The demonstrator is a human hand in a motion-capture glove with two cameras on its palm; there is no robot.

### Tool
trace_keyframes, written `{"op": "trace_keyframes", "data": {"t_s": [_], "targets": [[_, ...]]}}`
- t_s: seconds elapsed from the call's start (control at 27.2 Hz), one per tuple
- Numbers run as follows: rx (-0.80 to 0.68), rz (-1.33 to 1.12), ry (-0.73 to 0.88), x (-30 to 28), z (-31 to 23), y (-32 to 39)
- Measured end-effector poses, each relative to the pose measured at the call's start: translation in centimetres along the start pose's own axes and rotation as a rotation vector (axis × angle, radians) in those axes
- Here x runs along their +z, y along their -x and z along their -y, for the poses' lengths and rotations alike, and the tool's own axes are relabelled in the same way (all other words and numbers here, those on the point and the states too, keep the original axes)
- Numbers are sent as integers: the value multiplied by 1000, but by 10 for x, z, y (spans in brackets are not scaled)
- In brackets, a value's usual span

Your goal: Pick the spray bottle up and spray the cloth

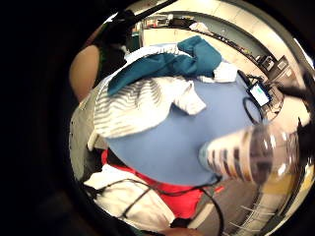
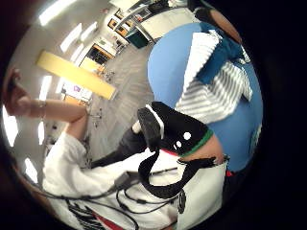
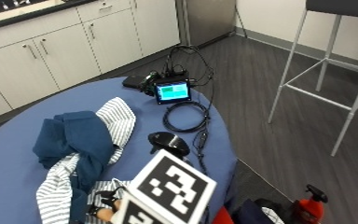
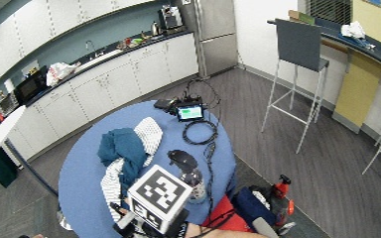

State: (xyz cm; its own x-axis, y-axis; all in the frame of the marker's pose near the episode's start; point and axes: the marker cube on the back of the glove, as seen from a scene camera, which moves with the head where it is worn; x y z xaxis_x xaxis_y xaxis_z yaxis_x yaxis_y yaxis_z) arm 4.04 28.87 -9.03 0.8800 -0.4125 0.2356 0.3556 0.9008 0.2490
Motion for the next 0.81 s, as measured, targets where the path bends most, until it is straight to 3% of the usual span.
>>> {"op": "trace_keyframes", "data": {"t_s": [0.33,0.81], "targets": [[66,236,-193,-51,-91,-50],[323,557,-217,-51,-117,-146]]}}
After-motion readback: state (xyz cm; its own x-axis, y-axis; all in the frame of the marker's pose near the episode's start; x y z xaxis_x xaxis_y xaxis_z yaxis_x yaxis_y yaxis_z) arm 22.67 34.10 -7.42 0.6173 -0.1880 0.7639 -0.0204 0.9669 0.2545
